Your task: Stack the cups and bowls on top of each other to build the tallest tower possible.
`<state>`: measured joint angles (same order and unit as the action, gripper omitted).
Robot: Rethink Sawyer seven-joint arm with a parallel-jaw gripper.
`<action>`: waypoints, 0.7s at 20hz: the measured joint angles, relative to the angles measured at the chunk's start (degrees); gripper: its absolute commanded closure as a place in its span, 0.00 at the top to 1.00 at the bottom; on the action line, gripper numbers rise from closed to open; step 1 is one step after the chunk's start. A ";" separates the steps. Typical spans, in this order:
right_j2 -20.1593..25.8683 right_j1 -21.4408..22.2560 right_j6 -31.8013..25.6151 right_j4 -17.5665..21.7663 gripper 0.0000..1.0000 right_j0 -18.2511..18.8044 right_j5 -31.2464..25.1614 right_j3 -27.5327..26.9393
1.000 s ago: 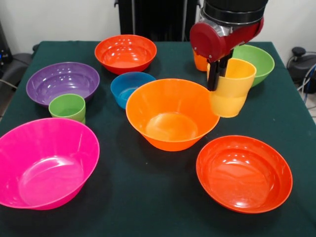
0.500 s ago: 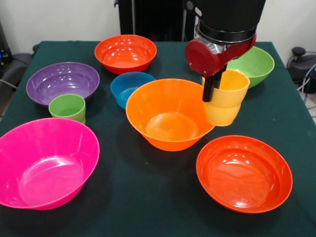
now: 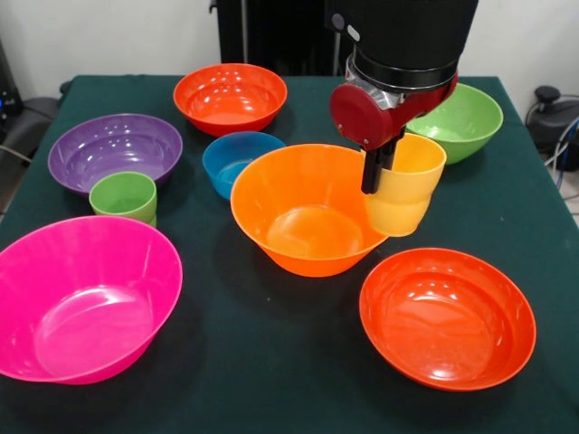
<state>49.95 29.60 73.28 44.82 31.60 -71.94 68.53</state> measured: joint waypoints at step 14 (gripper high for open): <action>-0.24 0.12 -0.01 0.04 0.00 0.56 0.00 0.01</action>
<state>49.71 29.72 73.27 44.85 32.15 -71.94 68.54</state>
